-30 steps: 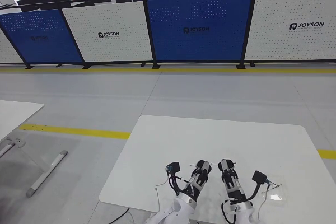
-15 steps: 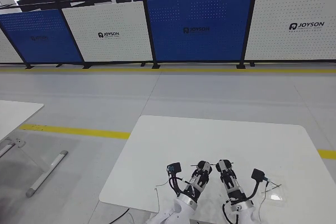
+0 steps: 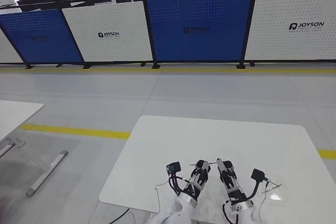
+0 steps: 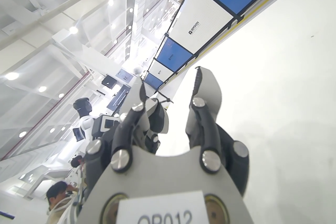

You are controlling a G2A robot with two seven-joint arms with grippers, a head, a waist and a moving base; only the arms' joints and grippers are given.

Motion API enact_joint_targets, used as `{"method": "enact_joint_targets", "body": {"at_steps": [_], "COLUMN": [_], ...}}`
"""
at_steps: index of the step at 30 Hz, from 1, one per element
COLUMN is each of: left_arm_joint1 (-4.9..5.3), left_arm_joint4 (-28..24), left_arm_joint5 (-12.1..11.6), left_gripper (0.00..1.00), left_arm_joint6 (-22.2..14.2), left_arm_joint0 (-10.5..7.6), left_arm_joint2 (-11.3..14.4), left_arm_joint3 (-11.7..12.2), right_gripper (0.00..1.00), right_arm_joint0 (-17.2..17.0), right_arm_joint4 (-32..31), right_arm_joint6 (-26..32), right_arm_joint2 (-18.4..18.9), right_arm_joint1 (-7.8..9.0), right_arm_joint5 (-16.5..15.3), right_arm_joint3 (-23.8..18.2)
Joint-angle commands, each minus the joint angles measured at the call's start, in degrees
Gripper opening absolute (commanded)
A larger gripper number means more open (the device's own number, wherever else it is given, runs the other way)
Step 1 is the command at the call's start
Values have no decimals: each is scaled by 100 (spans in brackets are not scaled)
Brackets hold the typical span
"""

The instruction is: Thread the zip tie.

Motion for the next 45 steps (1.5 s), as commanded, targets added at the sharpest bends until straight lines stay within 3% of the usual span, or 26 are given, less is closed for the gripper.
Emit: {"method": "enact_joint_targets", "body": {"at_steps": [1,8,22,31,36,45], "left_arm_joint1": [-13,-42,-54,-80,-102,-95], "left_arm_joint4": [-82,-120,288,279,233,622], "left_arm_joint5": [43,63,48,235,285,378], "left_gripper": [0,0,0,0,0,0], "left_arm_joint6": [-1,11,75,136,162,84], "left_arm_joint0": [-28,-63,5,13,-10,47], "left_arm_joint2": [-17,-14,56,15,5,69], "left_arm_joint3": [13,51,77,81,102,69], "right_gripper": [45,29,33,29,33,29], "right_arm_joint0": [-6,-32,-115,-182,-184,-265], "right_arm_joint4": [-2,-10,-285,-621,-623,-699], "right_arm_joint6": [-31,-138,-205,-389,-439,-481], "right_arm_joint2": [10,54,59,-18,-28,2], "right_arm_joint1": [2,8,25,25,24,36], "right_arm_joint5": [-37,-97,-4,21,-28,15], "right_arm_joint3": [26,58,-94,-112,-61,-218]}}
